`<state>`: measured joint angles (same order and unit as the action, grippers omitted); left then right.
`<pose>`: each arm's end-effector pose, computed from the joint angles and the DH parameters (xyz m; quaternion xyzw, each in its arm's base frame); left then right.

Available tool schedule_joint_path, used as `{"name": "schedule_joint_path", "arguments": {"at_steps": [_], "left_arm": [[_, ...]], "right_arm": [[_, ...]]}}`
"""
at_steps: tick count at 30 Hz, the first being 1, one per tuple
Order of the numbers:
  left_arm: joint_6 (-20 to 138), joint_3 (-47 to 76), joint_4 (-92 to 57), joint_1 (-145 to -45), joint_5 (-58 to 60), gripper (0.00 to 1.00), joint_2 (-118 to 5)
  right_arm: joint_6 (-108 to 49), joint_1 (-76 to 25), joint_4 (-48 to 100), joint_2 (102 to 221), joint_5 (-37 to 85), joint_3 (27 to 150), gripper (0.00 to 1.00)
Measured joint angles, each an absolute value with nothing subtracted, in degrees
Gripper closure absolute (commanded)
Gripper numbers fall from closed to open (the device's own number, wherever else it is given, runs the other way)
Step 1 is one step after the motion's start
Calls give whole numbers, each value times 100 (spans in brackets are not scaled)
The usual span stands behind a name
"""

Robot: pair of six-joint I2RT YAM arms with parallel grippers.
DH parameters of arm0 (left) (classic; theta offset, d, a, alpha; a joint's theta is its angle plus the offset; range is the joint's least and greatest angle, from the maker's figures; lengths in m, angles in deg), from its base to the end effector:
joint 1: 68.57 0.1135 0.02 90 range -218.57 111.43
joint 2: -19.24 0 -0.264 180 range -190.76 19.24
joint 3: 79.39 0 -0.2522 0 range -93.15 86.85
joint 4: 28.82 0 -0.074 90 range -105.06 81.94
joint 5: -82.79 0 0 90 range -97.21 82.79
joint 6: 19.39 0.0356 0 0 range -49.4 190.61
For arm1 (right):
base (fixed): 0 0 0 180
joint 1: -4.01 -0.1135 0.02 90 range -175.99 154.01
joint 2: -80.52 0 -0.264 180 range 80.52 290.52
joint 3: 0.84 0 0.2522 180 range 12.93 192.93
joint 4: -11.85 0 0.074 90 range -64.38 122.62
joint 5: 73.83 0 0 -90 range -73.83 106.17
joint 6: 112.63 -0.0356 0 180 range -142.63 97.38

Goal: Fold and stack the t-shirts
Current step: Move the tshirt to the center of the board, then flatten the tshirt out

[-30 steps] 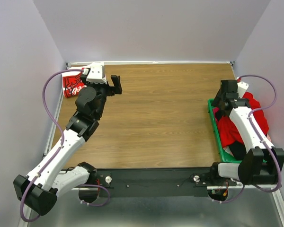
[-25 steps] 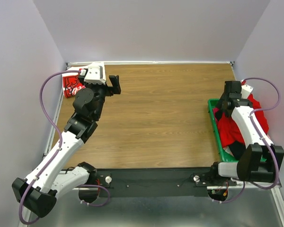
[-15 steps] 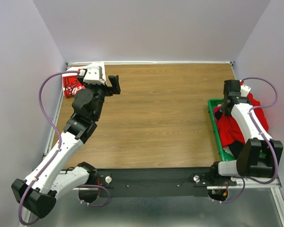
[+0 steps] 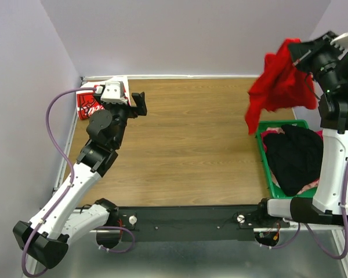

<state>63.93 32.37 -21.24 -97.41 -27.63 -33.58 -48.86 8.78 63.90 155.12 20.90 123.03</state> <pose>0.1899 -0.0904 0.4055 -0.0068 0.6603 -0.1154 0.7420 0.2233 -0.0157 0.5538 0.1659 0.7047 0.1577 0.6715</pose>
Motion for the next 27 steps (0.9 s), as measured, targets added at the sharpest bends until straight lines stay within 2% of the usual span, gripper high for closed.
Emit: {"name": "schedule_joint_path", "arguments": {"at_steps": [1,5,7,8,9,11,12,13,17,21,27], "left_arm": [[6393,3237,-2124,-9741,-2761,2,-3338],[6395,3254,-2126,-9741,-2768,2,-3240],[6404,3287,-2133,-9741,-2781,2,-3174],[6412,3300,-2141,-9741,-2798,2,-3155],[6430,3320,-2143,-9741,-2827,2,-3137],[6465,3346,-2148,-9741,-2886,2,-3087],[6485,3359,-2157,-9741,-2921,2,-3078],[6513,3377,-2178,-9741,-2962,2,-3072],[6611,3460,-2220,-9741,-3054,3,-3087],[6716,3492,-2257,-9741,-3061,3,-3270],[6675,3479,-2181,-9741,-3035,3,-4088]], "right_arm": [[-5037,819,6082,15554,2708,12522,99],[-5265,137,5341,16059,3937,13461,99],[-5343,-208,5046,16336,4372,13684,93],[-5418,-357,4906,16446,4608,13693,83],[-5474,-427,4823,16513,4745,13630,62],[-5573,-475,4700,16535,4855,13256,37],[-5595,-481,4633,16487,4807,12935,19],[-5542,-494,4528,16411,4713,12607,15],[-5420,-503,4528,15840,3360,10640,11],[-5212,-488,4563,15574,2040,9376,11],[-5090,-505,4510,15932,2002,8349,13]]}}
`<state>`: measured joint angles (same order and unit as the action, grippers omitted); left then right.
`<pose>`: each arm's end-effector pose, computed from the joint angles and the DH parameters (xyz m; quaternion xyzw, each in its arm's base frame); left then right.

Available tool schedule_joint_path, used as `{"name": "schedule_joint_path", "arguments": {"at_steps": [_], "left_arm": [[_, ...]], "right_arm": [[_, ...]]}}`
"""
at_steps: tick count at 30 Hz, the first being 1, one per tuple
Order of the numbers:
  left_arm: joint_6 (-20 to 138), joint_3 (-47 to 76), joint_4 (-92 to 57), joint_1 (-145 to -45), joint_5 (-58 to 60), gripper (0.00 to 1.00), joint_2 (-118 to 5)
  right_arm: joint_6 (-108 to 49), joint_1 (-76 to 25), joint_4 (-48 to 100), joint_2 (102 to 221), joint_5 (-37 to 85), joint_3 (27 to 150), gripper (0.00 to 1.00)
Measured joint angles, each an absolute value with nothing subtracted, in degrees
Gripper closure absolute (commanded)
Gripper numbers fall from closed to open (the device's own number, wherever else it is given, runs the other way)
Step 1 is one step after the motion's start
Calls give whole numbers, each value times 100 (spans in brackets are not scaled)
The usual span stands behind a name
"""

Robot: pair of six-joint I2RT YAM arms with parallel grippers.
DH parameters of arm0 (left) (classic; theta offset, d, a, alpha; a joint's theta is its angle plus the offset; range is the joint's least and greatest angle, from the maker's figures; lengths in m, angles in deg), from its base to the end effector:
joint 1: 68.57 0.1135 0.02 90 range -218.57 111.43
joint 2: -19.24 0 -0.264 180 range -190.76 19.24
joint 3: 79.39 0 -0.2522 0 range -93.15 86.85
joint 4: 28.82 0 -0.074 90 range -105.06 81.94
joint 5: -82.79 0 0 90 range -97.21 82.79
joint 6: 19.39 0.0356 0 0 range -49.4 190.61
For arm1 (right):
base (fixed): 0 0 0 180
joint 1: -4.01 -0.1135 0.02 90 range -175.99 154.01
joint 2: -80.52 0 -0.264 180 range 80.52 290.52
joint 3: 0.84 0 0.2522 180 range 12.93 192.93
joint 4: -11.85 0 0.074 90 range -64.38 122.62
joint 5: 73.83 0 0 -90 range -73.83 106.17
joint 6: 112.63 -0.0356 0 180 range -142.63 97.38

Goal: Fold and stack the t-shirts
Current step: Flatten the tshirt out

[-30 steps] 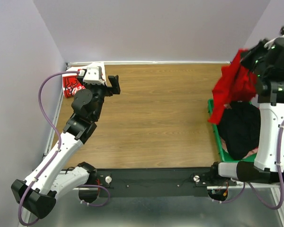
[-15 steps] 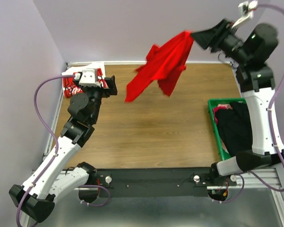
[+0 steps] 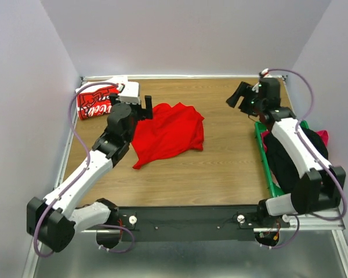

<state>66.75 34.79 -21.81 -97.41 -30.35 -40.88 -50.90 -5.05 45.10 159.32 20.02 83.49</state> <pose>0.2224 -0.1065 0.3650 0.0146 0.7144 -0.0551 0.6975 0.3124 0.0522 0.3458 0.1256 0.8463 0.1926 0.4805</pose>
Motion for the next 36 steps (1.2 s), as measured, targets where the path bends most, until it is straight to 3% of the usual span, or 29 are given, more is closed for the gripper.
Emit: {"name": "schedule_joint_path", "arguments": {"at_steps": [4,11,17,23,27,32,35,36], "left_arm": [[6294,3414,-1796,-9741,-3008,3,-4645],[5278,3508,-1223,-9741,-3019,4,-4975],[4323,4679,-1118,-9741,-3032,5,-4691],[3945,5066,-950,-9741,-3069,5,-4731],[3803,5073,-1024,-9741,-3052,5,-5133],[3770,5086,-1107,-9741,-2912,12,-5703],[3772,5132,-1245,-9741,-2768,26,-5900],[3781,5154,-1309,-9741,-2724,29,-5946]], "right_arm": [[-5018,-824,4504,16485,2164,7975,13],[-4893,-1946,4351,17289,2387,7733,27],[-4825,-2234,4300,17786,2461,7549,29],[-4740,-2322,4219,18188,2571,7516,31],[-4698,-2356,4143,18428,2682,7549,49],[-4694,-2411,4071,18513,2776,7569,61],[-4714,-2418,4066,18513,2778,7569,79],[-4709,-2418,4064,18511,2778,7569,91]]}}
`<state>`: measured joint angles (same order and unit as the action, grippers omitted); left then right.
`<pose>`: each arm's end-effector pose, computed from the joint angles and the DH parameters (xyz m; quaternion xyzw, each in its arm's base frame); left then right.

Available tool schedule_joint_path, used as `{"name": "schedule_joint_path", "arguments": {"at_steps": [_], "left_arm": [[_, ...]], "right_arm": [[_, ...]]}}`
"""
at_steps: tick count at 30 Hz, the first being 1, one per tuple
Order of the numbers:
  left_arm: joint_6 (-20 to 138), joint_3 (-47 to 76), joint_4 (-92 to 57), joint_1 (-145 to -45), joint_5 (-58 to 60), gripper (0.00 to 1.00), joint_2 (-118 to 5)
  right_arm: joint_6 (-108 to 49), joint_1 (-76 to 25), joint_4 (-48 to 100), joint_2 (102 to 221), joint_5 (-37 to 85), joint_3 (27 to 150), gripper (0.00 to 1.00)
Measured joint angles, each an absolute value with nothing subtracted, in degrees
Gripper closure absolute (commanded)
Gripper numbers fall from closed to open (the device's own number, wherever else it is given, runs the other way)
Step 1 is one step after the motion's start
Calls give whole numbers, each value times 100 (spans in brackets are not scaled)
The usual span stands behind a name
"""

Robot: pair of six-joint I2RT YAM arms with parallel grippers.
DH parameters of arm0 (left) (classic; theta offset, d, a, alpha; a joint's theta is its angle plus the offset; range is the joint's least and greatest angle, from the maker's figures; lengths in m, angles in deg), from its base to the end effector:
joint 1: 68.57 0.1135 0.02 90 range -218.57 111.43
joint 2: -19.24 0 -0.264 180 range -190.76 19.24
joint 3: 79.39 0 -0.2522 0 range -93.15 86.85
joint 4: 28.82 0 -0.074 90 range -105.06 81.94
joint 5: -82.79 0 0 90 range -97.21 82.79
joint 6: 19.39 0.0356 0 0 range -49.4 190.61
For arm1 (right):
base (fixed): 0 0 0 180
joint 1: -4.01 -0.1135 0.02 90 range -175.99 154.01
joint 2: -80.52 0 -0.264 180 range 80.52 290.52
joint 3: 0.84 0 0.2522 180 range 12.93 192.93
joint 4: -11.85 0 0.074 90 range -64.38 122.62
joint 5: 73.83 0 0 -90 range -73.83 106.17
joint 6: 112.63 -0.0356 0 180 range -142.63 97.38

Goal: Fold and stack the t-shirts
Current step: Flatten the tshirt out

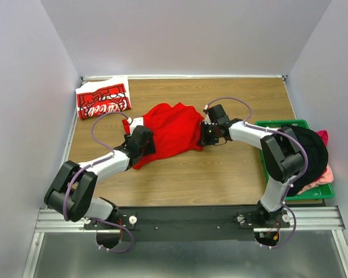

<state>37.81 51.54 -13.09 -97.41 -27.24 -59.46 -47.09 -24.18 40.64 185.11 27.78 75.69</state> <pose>0.2363 -0.1162 0.1712 -0.0975 0.9082 -0.0535 0.4036 0.3215 0.1804 0.1592 -0.0599 0.9521 0.2127 0.2114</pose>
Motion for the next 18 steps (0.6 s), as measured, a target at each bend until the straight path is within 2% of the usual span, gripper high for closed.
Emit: {"name": "schedule_joint_path", "arguments": {"at_steps": [1,2,3,6,7,8,14,18], "left_arm": [[3790,5173,-1370,-9741,-2667,38,-5987],[3785,5191,-1431,-9741,-2589,42,-6057],[3798,5202,-1496,-9741,-2530,55,-6138],[3787,5204,-1595,-9741,-2370,79,-6376],[3798,5204,-1623,-9741,-2344,95,-6422],[3796,5199,-1660,-9741,-2300,100,-6427],[3916,5014,-1608,-9743,-2250,100,-6398],[4135,4325,-1304,-9743,-2355,100,-6376]], "right_arm": [[-4679,-2418,4066,18509,2763,7569,96],[-4694,-2418,4069,18509,2754,7569,99],[-4703,-2418,4071,18498,2732,7569,100],[-4692,-2418,4115,18400,2555,7569,100],[-4685,-2418,4156,18330,2483,7569,100],[-4672,-2418,4198,18236,2389,7575,100],[-4484,-2440,4737,17471,1338,7886,99],[-4320,-2413,5146,16677,330,8041,98]]}}
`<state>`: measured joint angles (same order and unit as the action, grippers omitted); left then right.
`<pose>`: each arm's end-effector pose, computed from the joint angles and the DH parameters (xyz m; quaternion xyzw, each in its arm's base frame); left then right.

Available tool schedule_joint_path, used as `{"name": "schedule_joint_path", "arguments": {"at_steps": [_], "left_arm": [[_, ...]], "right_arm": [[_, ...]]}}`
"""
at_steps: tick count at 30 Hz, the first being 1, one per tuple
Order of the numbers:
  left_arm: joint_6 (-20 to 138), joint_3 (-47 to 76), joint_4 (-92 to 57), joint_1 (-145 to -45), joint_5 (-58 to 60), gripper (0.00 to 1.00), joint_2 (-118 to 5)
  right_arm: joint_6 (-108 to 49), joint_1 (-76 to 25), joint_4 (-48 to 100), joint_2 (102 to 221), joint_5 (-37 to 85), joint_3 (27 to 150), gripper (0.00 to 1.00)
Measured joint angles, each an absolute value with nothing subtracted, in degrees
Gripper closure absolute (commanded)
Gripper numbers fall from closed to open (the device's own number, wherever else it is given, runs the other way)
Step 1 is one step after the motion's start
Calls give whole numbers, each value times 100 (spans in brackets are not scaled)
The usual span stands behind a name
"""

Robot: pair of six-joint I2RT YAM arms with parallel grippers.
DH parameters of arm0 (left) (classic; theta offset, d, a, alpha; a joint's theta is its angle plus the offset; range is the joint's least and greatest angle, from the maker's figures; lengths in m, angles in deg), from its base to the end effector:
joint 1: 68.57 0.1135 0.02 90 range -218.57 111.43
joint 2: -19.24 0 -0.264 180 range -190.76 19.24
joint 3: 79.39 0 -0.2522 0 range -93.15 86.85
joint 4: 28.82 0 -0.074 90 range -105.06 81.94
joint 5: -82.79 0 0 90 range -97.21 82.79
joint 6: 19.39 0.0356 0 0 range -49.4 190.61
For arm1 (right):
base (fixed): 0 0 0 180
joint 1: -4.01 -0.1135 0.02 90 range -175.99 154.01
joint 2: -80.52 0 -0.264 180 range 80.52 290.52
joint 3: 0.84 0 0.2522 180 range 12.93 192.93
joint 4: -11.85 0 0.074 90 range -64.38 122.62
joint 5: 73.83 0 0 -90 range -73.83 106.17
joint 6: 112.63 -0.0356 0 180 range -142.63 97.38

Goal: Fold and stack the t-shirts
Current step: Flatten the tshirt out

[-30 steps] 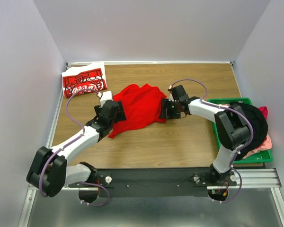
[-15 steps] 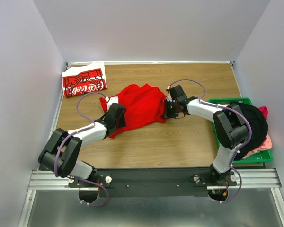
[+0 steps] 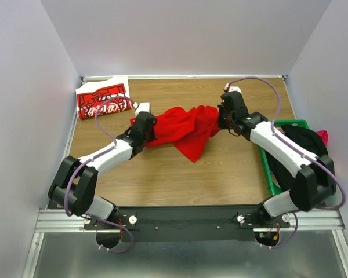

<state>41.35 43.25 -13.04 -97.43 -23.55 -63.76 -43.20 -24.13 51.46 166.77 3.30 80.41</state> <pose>0.2643 -0.1342 0.1948 -0.0616 0.9020 -0.0846 0.4188 0.2959 0.1493 0.2786 -0.0174 0.9176 0.0639 0.3919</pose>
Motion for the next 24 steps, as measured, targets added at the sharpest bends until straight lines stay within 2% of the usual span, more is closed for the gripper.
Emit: {"name": "schedule_joint_path", "arguments": {"at_steps": [2,4,5,6,7,8,9,12,19,24], "left_arm": [[4277,3866,-1234,-9743,-2447,100,-6315],[4402,3534,-1241,-9743,-2506,100,-6250],[4469,3405,-1249,-9743,-2532,96,-6228],[4517,3298,-1247,-9743,-2547,88,-6221],[4590,3210,-1247,-9743,-2541,69,-6223],[4629,3136,-1239,-9743,-2532,55,-6239],[4638,3112,-1228,-9743,-2510,34,-6263],[4616,3228,-1245,-9743,-2405,20,-6335],[4168,4343,-1103,-9741,-2420,22,-6221],[3479,4966,-978,-9715,-2626,25,-5583]], "right_arm": [[-4259,-2376,5286,16369,-107,8043,98],[-4202,-2297,5398,16133,-500,8041,87],[-4198,-2252,5428,16057,-699,8026,74],[-4185,-2236,5439,16039,-758,8019,62],[-4196,-2208,5457,16017,-878,7988,51],[-4180,-2177,5481,16013,-1020,7929,43],[-4213,-2155,5507,16022,-1099,7853,35],[-4296,-2147,5599,16057,-1200,7551,31],[-4443,-2149,5767,16177,-1180,7232,30],[-4462,-2149,5787,16277,-1143,7232,29]]}}
